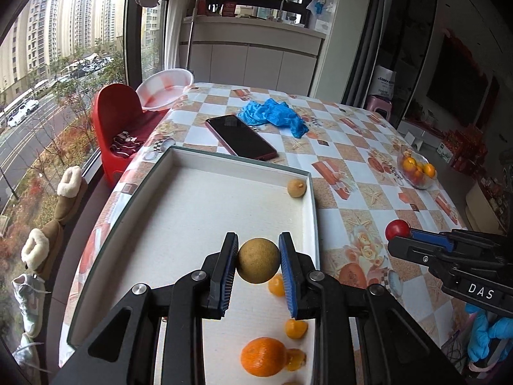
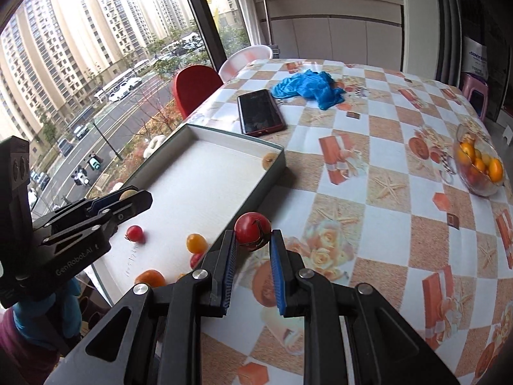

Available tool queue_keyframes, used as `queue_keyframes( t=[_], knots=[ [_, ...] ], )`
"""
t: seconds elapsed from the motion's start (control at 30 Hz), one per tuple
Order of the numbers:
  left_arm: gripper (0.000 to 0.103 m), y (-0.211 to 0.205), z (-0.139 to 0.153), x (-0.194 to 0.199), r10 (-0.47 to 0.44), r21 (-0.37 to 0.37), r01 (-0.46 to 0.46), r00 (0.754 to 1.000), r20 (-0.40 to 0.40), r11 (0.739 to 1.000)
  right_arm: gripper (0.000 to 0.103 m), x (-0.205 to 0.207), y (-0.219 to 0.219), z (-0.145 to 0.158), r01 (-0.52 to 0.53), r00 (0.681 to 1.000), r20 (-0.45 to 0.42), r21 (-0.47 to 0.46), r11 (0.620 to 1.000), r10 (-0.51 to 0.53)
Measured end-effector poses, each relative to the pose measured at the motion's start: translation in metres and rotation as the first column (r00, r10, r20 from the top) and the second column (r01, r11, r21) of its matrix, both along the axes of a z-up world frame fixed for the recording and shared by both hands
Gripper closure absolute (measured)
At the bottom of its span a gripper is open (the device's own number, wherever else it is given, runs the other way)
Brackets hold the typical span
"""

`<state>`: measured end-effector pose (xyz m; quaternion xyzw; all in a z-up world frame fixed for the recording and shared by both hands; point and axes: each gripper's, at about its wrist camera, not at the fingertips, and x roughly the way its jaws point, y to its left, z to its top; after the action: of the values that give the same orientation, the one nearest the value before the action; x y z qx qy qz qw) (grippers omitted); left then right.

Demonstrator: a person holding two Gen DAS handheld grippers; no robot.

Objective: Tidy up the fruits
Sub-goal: 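Carry the red tomato with the right tool while the left carries the yellow-brown fruit to the tray, then open the right gripper over the tray while the left gripper releases the yellow-brown fruit there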

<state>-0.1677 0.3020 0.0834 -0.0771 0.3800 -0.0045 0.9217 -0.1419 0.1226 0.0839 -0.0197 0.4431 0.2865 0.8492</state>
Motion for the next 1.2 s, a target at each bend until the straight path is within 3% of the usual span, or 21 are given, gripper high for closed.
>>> queue_keyframes(
  t=[0.4,1.2],
  knots=[
    [0.075,0.035,-0.018,0.001,0.067,0.023,-0.066,0.998,-0.023,0.998,0.08,0.003,0.072,-0.005,-0.139,0.99,-0.006,-0.041,0.989,0.139],
    [0.075,0.033,-0.029,0.005,0.062,0.022,-0.061,0.997,-0.044,0.998,0.08,0.006,0.077,-0.018,-0.141,0.99,-0.029,-0.061,0.988,0.14]
  ],
)
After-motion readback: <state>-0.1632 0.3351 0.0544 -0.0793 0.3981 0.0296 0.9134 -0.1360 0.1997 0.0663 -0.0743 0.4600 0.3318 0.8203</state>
